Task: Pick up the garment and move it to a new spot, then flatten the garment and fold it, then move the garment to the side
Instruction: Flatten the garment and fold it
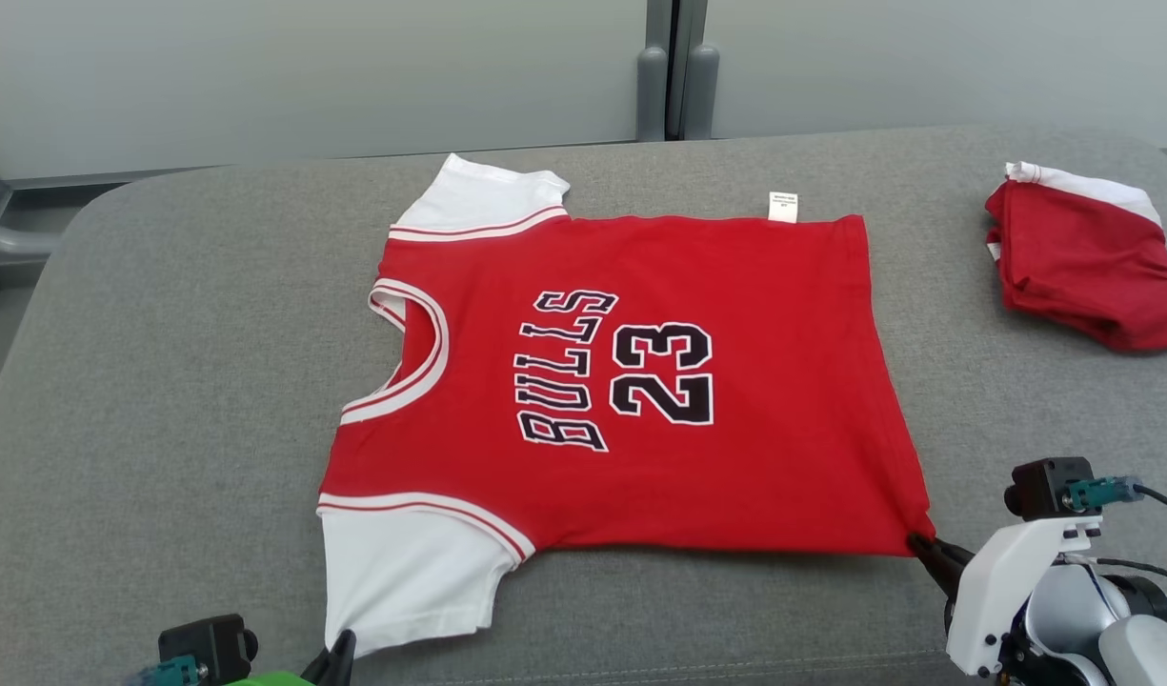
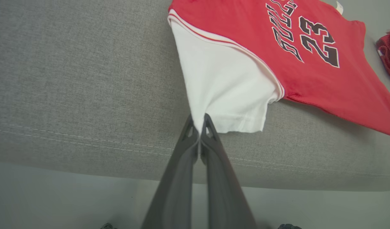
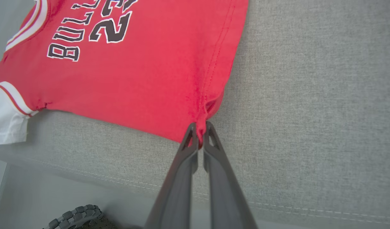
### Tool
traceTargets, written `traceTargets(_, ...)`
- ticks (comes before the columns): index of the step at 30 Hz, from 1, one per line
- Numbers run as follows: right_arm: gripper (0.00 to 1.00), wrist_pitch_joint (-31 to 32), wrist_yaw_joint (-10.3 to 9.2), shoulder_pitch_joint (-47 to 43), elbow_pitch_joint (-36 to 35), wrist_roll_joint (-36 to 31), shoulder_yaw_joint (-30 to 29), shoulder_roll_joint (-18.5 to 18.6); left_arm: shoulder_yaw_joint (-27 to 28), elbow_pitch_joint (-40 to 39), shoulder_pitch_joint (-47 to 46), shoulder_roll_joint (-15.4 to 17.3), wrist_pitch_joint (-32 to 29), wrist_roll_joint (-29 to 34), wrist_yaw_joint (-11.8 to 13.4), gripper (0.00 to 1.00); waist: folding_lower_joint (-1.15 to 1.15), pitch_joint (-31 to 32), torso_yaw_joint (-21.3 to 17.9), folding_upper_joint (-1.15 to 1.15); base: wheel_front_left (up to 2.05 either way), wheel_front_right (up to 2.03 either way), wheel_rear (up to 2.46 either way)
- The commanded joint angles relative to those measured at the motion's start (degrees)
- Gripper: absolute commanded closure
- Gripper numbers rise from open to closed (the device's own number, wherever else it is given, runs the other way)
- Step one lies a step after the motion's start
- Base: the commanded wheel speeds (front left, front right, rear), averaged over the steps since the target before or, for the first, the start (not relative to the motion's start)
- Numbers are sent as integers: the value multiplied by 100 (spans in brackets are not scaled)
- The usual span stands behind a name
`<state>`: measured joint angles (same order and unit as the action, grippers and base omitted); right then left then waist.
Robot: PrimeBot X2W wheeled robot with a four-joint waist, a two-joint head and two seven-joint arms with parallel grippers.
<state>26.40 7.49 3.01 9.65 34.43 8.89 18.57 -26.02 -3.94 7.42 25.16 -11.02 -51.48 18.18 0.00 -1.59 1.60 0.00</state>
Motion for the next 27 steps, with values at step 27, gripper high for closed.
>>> traceTargets(27, 100, 828, -1, -478, -390, -228, -822, -478, -210, -355, 253, 181, -385, -72, 93, 100, 0, 80, -24, 0, 0, 0, 0)
